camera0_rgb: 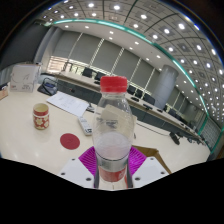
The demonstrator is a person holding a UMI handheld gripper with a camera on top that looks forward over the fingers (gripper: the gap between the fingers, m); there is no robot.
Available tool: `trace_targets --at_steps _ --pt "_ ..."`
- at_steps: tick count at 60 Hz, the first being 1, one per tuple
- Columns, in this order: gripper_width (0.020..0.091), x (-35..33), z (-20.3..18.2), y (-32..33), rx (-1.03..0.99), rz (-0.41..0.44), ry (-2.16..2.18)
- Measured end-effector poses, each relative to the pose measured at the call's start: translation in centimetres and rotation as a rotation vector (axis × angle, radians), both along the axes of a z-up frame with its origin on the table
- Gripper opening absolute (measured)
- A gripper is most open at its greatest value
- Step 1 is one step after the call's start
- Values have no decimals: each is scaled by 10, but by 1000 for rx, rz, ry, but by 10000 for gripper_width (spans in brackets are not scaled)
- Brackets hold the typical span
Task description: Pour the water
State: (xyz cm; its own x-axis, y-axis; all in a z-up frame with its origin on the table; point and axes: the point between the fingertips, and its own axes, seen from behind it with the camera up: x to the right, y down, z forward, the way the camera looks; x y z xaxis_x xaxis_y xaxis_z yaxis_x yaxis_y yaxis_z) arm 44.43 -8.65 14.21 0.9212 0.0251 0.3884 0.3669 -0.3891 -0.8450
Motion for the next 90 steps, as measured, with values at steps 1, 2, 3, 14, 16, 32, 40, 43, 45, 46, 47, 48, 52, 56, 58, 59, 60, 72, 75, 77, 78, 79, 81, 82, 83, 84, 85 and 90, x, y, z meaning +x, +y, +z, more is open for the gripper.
trace_targets --at_steps 1,2,3,14,16,32,40,43,45,46,47,48,52,56,58,59,60,72,75,77,78,79,81,82,83,84,85,90 --pt "376 -3 5 4 2 -2 -35" --pt "376 -4 11 11 4 -2 -71" --pt "376 -9 17 16 8 -3 -108" --pt "377 -64 62 72 48 24 -501" --pt "376 -75 65 81 48 33 -571" --pt "375 -153 65 142 69 205 -1224" --pt "380 -162 55 162 36 238 -1473" --pt "379 -166 54 167 36 253 -1543" --pt "377 -168 51 170 41 266 -1576" --pt "377 -171 51 171 43 273 -1590" --pt "377 -172 50 173 42 279 -1601" --pt "376 -173 50 173 41 283 -1612" --pt "378 -172 47 175 32 287 -1623" --pt "377 -171 47 176 29 285 -1600" --pt "379 -170 47 177 28 285 -1576" --pt "379 -169 47 177 29 283 -1559" --pt "380 -169 47 177 30 282 -1538" --pt "379 -169 53 165 61 240 -1021" --pt "379 -171 55 160 71 236 -853" --pt "379 -172 56 158 80 232 -747" --pt "379 -174 56 156 81 235 -700" --pt "381 -175 55 155 81 240 -646" --pt "379 -177 53 153 82 242 -537" --pt "380 -178 51 152 82 242 -483" --pt "379 -178 48 152 79 245 -431" --pt "379 -179 45 151 73 249 -379" --pt "381 -180 42 151 67 251 -327" --pt "379 -177 18 149 17 229 -68"
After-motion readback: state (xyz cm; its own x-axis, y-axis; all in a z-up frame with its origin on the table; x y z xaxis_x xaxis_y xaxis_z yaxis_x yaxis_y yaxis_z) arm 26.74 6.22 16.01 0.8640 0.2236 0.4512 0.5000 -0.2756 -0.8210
